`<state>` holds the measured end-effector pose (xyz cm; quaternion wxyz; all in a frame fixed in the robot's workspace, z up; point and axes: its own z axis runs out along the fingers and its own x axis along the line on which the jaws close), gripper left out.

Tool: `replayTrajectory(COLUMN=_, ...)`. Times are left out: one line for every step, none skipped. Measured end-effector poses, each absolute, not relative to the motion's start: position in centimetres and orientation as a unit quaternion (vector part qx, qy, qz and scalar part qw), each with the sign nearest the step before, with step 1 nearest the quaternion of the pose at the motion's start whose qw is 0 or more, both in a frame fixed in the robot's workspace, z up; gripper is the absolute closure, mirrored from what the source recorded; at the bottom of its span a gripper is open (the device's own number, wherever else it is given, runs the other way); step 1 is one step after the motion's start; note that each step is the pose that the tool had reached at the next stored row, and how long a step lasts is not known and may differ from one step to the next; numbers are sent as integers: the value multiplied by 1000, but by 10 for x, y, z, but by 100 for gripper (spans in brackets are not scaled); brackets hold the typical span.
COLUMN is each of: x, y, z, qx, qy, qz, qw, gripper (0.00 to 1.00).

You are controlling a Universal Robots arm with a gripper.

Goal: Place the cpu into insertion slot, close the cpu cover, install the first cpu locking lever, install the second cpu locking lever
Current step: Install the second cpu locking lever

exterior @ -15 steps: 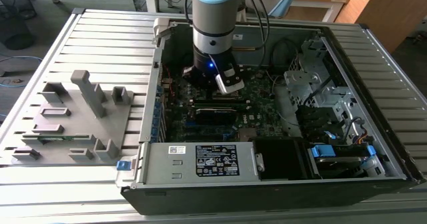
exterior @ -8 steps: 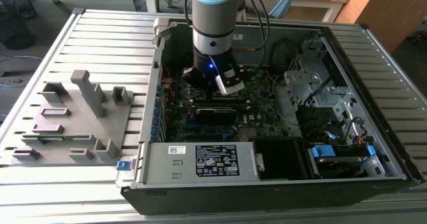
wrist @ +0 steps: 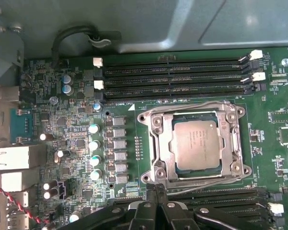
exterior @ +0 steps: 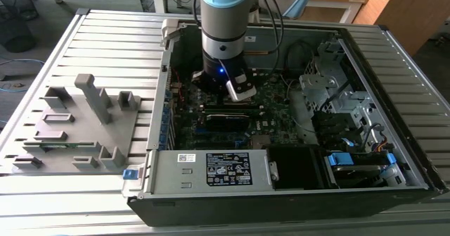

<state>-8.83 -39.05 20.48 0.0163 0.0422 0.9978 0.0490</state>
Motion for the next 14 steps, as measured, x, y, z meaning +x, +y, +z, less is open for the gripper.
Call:
replayTrajectory(x=-89, y=-391, z=204, qx=42, qy=998, qz=50, qw=17, gripper=89)
replayTrajectory(x=-89, y=-391, z=204, qx=42, qy=998, qz=51, qw=18, gripper=89)
replayTrajectory(x=-89, y=-391, z=204, qx=42, qy=998, qz=52, qw=19, gripper=89)
replayTrajectory(x=-90, y=-391, z=203, qx=42, qy=997, qz=54, qw=19, gripper=89)
replayTrajectory(x=-90, y=-391, z=203, qx=42, qy=997, qz=55, qw=20, gripper=89)
replayTrajectory(x=-90, y=-391, z=202, qx=42, qy=997, qz=57, qw=20, gripper=89)
replayTrajectory(x=-90, y=-391, z=202, qx=42, qy=997, qz=59, qw=21, gripper=89)
replayTrajectory(x=-91, y=-391, z=201, qx=42, qy=997, qz=61, qw=22, gripper=89)
replayTrajectory(x=-91, y=-391, z=201, qx=42, qy=997, qz=62, qw=22, gripper=89)
replayTrajectory(x=-91, y=-391, z=200, qx=42, qy=997, qz=63, qw=22, gripper=89)
replayTrajectory(x=-92, y=-391, z=200, qx=42, qy=997, qz=64, qw=23, gripper=89)
replayTrajectory(x=-92, y=-391, z=200, qx=42, qy=997, qz=65, qw=23, gripper=89)
replayTrajectory(x=-92, y=-391, z=199, qx=41, qy=997, qz=65, qw=23, gripper=89)
replayTrajectory(x=-93, y=-392, z=199, qx=41, qy=997, qz=66, qw=23, gripper=89)
